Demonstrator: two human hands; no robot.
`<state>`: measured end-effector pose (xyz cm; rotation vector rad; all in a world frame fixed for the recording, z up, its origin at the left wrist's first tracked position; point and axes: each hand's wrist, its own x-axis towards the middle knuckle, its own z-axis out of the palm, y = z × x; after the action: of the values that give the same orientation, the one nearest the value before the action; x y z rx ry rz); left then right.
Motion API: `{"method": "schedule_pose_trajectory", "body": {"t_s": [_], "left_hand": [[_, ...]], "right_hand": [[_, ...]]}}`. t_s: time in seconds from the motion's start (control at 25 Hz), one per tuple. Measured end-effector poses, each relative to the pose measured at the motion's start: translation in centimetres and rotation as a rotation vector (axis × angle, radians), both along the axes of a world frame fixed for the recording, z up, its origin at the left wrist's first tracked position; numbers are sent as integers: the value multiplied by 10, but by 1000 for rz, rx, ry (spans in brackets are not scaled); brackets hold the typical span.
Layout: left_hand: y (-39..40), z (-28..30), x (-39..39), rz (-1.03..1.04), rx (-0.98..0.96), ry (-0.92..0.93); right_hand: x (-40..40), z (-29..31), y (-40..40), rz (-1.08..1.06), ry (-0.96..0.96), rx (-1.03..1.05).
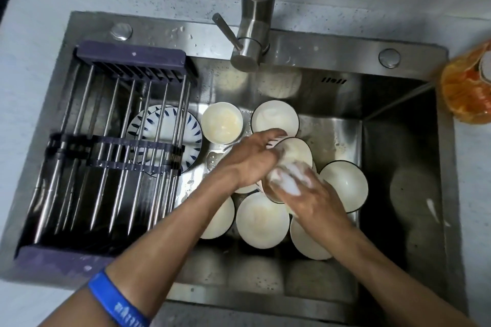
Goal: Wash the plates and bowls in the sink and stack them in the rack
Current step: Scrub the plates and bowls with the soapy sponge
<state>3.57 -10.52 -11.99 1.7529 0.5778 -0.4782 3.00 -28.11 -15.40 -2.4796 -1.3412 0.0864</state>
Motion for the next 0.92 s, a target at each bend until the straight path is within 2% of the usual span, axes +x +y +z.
{"method": "schedule_pose_trajectory", "body": {"t_s": [0.04, 0.12, 0.2, 0.28, 0.4, 0.52, 0.6, 0.68, 0.72, 0.8, 0.92], "left_hand": [[2, 1, 0, 104, -70, -9], [-6, -1, -14, 425, -288, 7], [-17, -15, -33, 591, -515, 77], [-18, -20, -39, 693, -700, 108], [-17, -21, -38, 808, -920, 105], [-16, -29, -44, 763, -1040, 99], [-6, -36, -49, 748, -1038, 57], [-2, -37, -53, 698, -988, -9], [-4, -31, -55, 664, -960, -29], [-13, -16, -53, 614, -880, -47], [-29, -6, -39, 582, -680, -149]], "right_hand": [[5, 2, 2, -37, 44, -1], [4, 16, 18, -214, 342, 101], [2, 21, 26, -277, 578, 154], [10, 23, 22, -344, 940, 246], [24, 33, 17, -536, 1462, 631], [30, 34, 12, -637, 1798, 906], [30, 25, 12, -809, 1795, 1006], [27, 12, 21, -1123, 1557, 1011], [28, 8, 25, -1213, 1394, 1019], [40, 12, 37, -1093, 1190, 972], [59, 30, 52, -693, 1035, 645]]}}
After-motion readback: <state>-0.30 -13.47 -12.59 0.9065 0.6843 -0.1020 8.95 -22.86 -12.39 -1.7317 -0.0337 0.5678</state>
